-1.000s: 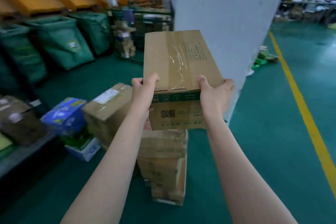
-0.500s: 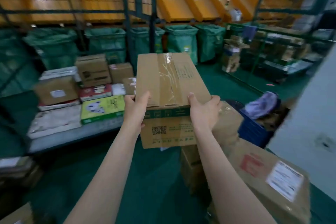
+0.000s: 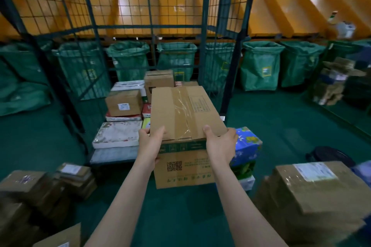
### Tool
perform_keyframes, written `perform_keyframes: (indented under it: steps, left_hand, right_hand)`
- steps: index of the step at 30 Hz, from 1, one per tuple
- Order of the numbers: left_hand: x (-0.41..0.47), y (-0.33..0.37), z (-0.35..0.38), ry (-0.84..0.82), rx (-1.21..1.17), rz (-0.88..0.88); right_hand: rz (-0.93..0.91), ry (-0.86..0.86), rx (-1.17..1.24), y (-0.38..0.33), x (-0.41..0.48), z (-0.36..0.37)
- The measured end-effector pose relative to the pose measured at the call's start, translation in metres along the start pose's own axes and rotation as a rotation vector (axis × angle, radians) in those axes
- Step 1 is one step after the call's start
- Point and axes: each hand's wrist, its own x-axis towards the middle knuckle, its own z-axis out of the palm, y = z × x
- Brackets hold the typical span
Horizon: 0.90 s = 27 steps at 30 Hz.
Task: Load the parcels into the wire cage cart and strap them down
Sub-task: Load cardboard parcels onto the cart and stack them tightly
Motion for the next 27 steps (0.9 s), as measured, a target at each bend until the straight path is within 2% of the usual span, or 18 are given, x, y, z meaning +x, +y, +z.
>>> perform_keyframes:
  steps: [12,20,27]
  left_hand:
    - [0.153,0.031,0.028,0.067,-0.017,-0.049]
    - [0.275,0.068,0.066,0.152,-0.078,-0.01]
    - [0.375,0.085,0.073,0.174,-0.091,-0.062]
  right_hand:
    - [-0.006,-0.104,-0.053,-0.023,0.127,0.117]
    - [-0.067,-0.187,-0.052,-0.052,0.241,0.194]
    - [-0.024,-0.241,-0.092,-0.064,0.309,0.277]
